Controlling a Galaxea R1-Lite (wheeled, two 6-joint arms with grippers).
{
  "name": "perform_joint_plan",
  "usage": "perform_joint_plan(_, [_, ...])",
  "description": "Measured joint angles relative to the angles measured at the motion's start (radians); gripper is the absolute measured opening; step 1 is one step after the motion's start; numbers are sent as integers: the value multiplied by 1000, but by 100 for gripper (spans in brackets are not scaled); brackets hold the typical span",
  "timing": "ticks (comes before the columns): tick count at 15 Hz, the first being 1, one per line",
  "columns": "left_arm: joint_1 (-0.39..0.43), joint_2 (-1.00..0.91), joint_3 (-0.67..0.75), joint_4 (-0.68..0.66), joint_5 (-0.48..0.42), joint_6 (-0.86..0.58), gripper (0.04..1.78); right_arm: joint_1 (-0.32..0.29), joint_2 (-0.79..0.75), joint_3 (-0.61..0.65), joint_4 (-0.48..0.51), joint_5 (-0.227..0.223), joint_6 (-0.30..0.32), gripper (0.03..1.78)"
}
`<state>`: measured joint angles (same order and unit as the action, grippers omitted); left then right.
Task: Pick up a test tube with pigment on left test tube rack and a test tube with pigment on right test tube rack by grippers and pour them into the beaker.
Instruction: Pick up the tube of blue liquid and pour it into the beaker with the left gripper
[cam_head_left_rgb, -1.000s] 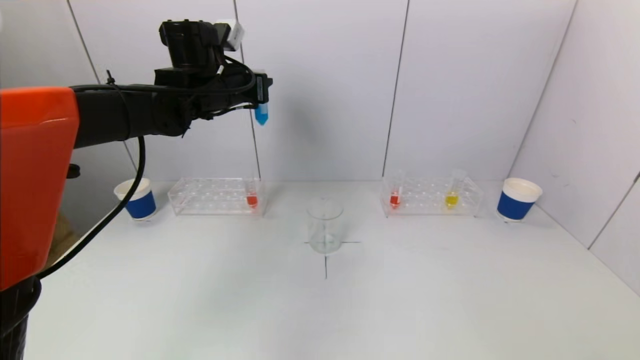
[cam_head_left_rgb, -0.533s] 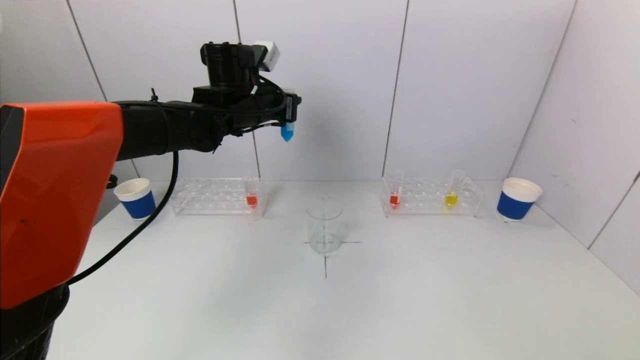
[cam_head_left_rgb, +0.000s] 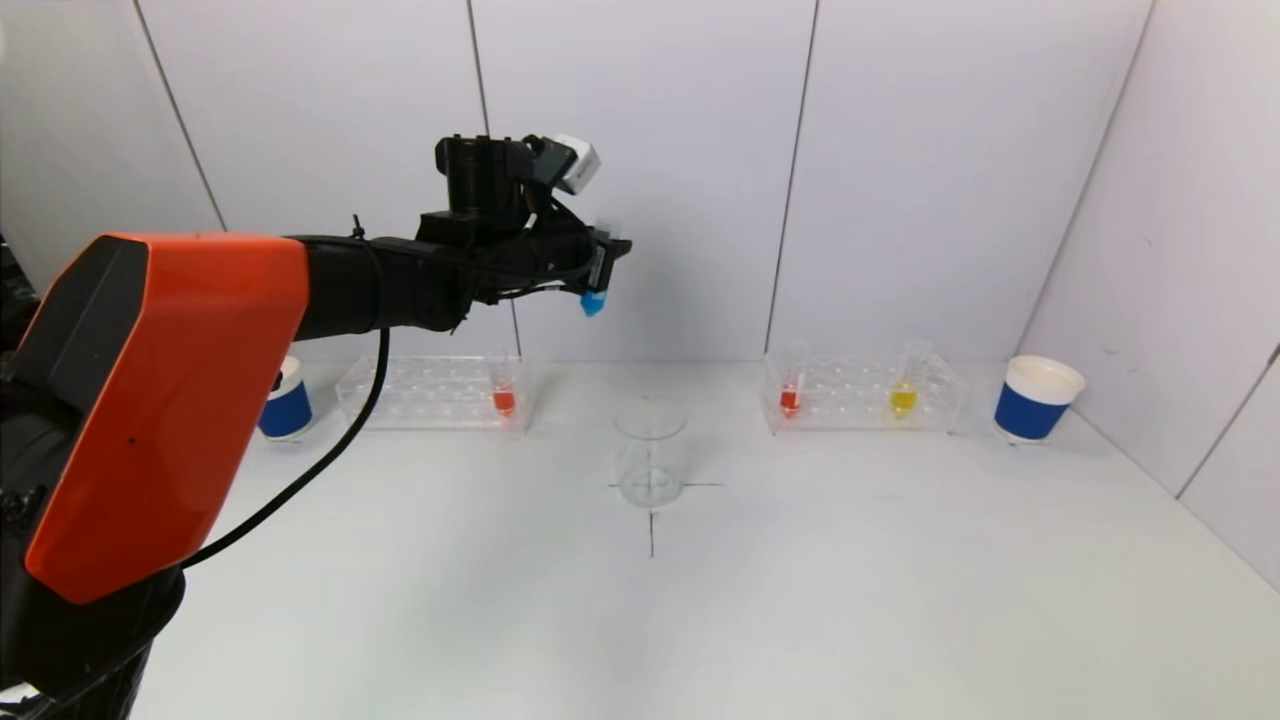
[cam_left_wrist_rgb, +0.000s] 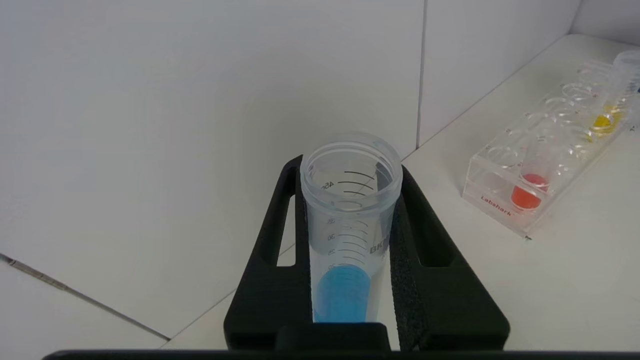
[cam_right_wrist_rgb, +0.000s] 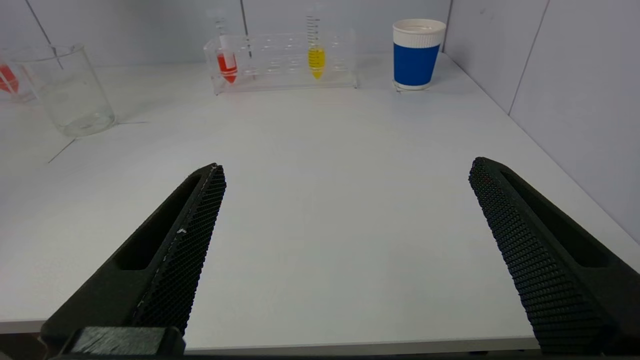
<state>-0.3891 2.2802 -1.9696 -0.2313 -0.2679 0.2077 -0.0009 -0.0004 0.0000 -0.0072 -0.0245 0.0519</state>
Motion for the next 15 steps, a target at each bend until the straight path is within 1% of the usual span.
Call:
perform_joint_plan(4, [0,44,3,-58,-66,127,45,0,0,0,0,0,0,177])
perform_joint_plan(7, [4,65,15,-66,-145,261,45,-1,0,0,0,0,0,177])
perform_joint_plan(10, [11,76,43,-66,-247,407,45,0,0,0,0,0,0,177])
perform_joint_plan(12, [13,83,53,-66,-274,484,45,0,0,0,0,0,0,177])
perform_joint_plan(15, [14,94,59,-72,-290,586,45,0,0,0,0,0,0,177])
